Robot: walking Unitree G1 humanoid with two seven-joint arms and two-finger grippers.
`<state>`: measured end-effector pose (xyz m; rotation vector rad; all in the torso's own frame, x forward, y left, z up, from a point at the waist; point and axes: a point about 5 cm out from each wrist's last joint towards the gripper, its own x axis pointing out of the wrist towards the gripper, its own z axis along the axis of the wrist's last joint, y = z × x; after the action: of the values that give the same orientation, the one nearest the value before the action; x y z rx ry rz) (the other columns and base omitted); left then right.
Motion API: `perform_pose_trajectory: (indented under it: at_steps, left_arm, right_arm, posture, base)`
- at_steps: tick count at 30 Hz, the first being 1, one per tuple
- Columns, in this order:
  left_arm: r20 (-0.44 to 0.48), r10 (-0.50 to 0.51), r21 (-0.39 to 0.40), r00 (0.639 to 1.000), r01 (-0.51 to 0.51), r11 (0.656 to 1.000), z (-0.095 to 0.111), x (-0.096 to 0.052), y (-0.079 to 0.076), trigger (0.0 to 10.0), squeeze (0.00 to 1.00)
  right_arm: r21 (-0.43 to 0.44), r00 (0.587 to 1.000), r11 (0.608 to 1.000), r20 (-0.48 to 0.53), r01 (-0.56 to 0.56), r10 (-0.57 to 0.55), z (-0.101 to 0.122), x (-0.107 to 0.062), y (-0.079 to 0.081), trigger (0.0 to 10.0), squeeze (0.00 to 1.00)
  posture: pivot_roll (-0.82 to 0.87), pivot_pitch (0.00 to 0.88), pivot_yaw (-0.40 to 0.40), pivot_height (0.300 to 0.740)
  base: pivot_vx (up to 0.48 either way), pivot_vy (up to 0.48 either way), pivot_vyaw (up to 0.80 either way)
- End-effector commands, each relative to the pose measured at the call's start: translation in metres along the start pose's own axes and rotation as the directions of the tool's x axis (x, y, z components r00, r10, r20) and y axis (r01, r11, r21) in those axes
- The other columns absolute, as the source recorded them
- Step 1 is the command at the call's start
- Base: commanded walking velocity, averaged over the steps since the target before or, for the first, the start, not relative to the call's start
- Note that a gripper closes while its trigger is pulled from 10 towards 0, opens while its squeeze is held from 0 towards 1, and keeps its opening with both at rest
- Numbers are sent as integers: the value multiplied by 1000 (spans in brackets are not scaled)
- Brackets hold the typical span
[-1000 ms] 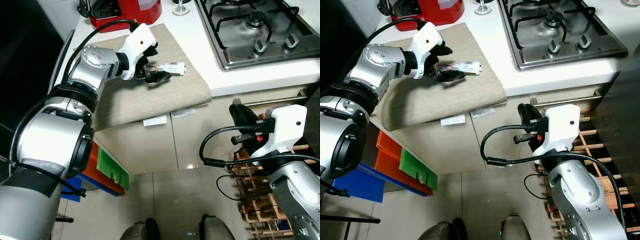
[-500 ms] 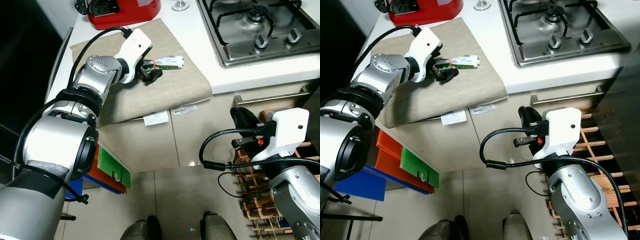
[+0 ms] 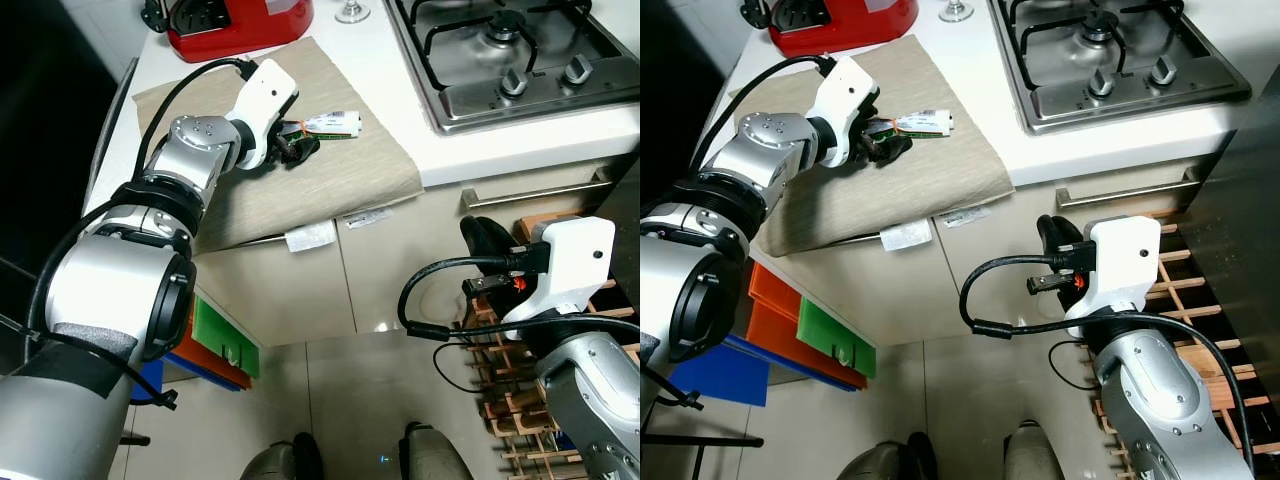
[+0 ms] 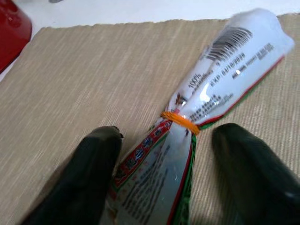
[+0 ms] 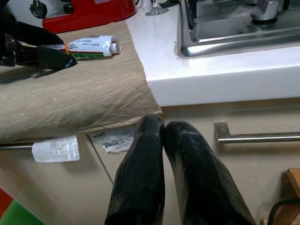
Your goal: Restocking fridge
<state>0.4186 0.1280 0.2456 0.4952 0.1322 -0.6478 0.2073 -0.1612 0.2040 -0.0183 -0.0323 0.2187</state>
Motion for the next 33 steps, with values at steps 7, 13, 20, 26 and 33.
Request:
perform_pose_trajectory:
  at_steps: [7,13,20,26,33]
  left_arm:
    - [-133,-99,31,986,104,994,-29,0,-12,0,0]
    - [-132,-118,50,984,126,991,-28,0,-14,0,0]
    - [-98,-143,75,985,150,986,-20,1,-14,0,0]
    - [76,-194,83,978,188,979,18,0,-10,0,0]
    - [193,-229,63,954,221,973,39,-2,-8,0,0]
  right_arm:
    - [16,1000,1000,-5,-15,15,-1,-2,6,10000,0]
    - [18,1000,1000,-8,-10,11,-2,-3,7,10000,0]
    - [17,1000,1000,-17,-16,16,-4,0,5,10000,0]
    - [19,1000,1000,-24,-19,20,-6,2,3,10000,0]
    - [25,998,998,-29,-54,55,-7,15,2,10000,0]
  posture:
    - [-472,199,226,740]
    - [-474,194,227,740]
    - [-466,184,206,740]
    - [-450,178,186,740]
    - [-415,158,150,740]
  base:
    - [0,0,0]
    - [0,0,0]
    - [0,0,0]
    - [0,0,0]
    - [0,0,0]
